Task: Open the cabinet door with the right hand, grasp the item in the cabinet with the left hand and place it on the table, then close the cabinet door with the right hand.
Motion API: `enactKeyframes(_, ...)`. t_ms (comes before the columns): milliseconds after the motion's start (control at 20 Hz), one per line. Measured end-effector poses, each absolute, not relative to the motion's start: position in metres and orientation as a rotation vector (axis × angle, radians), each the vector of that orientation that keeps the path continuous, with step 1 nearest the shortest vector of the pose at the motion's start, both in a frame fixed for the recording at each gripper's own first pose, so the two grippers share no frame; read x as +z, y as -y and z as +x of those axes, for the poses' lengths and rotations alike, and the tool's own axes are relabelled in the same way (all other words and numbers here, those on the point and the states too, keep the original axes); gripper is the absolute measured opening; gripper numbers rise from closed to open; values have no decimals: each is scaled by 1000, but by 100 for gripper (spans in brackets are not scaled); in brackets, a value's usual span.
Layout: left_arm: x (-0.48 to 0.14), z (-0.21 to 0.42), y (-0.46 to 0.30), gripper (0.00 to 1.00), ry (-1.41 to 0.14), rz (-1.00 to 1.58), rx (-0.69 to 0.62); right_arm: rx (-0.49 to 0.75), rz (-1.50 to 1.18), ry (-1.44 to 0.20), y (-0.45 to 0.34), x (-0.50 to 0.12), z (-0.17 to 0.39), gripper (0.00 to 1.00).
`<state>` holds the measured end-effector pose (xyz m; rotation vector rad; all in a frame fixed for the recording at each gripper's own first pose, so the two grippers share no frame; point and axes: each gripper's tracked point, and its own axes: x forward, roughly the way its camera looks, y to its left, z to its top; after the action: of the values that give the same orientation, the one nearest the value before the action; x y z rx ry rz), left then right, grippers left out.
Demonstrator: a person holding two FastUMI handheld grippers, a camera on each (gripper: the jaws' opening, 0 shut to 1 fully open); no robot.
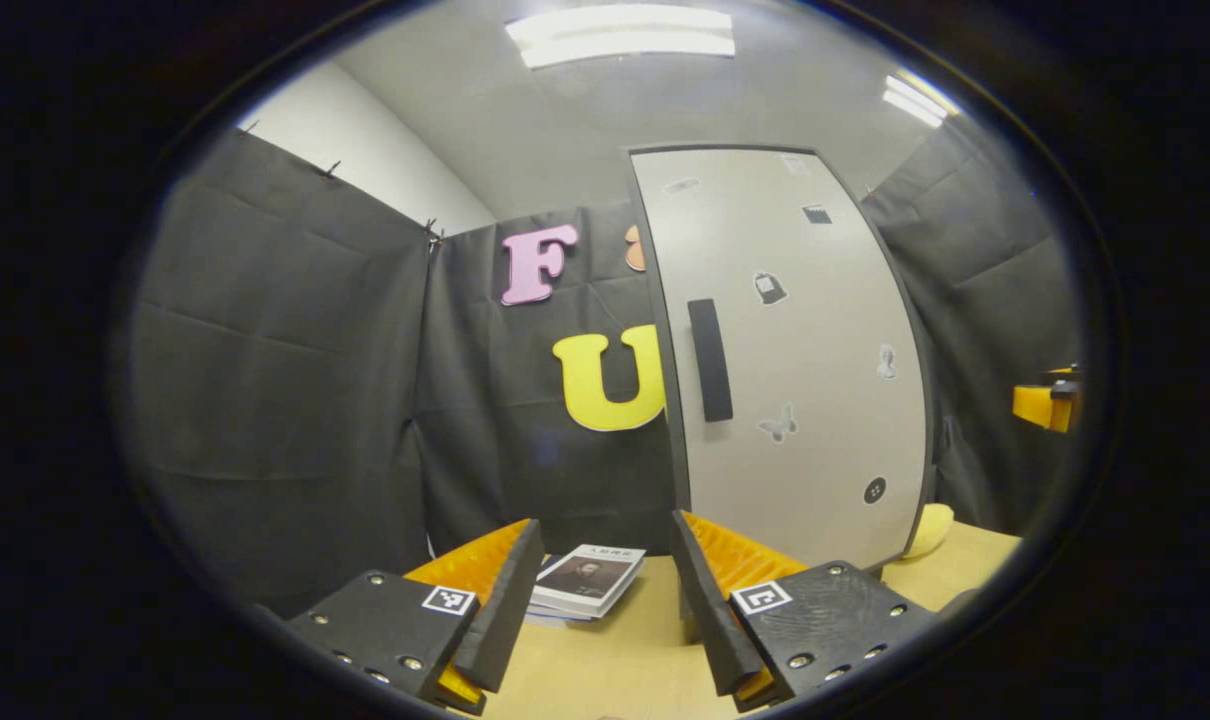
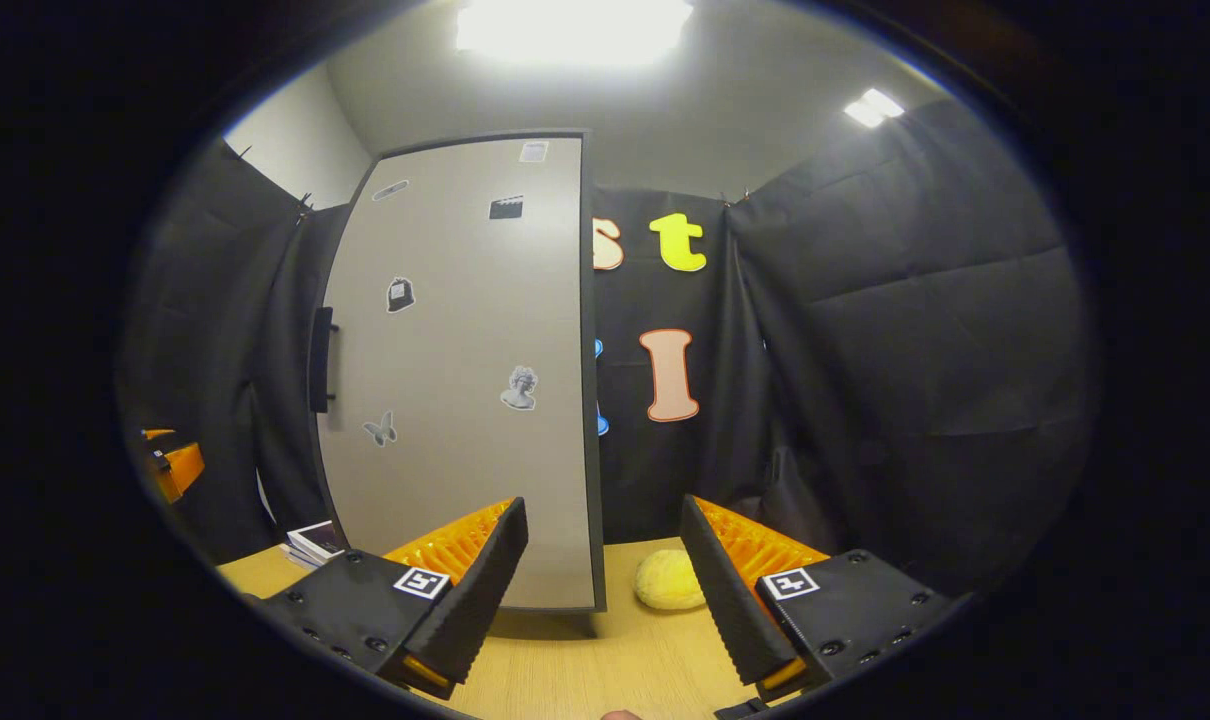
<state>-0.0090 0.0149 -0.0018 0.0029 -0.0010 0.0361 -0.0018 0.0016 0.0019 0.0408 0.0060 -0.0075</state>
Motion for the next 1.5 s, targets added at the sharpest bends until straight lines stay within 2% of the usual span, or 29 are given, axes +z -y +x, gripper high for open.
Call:
enactKeyframes(450,2,-24,-46,77,9,29,81,65,49,2,-37,22,14,98)
enactKeyframes(950,-13,-50,-121,77,-11,49,195,199,83,25,-126,63,42,98)
enactKeyframes(1500,-32,-88,-200,77,-35,43,332,289,67,42,-217,91,79,98)
